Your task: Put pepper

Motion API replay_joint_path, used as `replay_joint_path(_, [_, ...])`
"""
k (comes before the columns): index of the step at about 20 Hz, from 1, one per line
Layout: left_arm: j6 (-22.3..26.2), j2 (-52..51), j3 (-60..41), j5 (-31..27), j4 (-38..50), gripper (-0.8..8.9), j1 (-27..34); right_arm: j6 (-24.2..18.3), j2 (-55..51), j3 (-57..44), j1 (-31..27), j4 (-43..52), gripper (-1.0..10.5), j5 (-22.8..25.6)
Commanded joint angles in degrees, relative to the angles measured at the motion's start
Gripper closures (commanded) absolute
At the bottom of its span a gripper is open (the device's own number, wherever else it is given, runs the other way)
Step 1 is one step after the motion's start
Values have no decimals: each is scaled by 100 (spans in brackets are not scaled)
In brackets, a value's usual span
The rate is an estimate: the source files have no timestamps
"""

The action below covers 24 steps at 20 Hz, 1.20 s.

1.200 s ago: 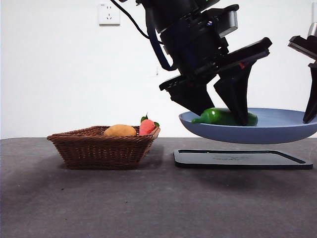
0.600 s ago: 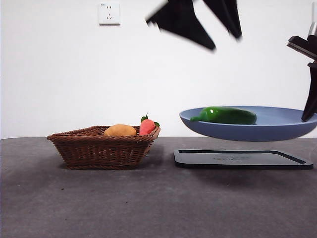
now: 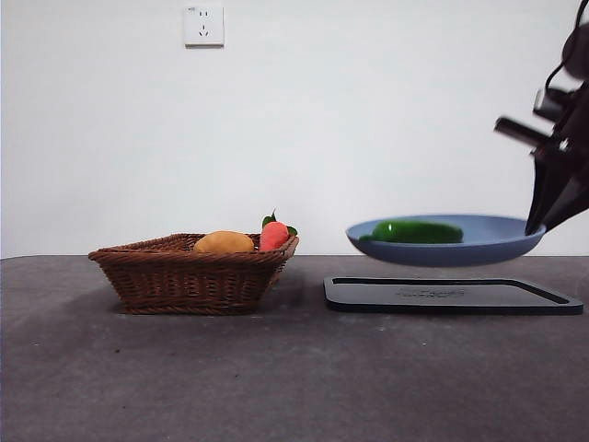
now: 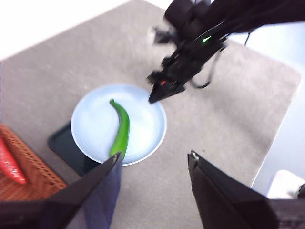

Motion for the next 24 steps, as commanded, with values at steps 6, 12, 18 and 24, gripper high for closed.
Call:
replay_joint_path(6, [20,-350,131,-15,-232,566,-50,39,1115,826,-96,520,941,-20])
replay_joint_path(12, [15,-348,131,-17,-313,566,-50,37,1438,826,-103,584,941,-20])
replay_joint_path(18, [-22,-348,131,-17,-315,566,-50,11,1464,826,-103,535,856,-39])
replay_joint_path(24, [-17,-348,131,-197,-444,567,-50,-9,1143,826,-142,387,763,-4])
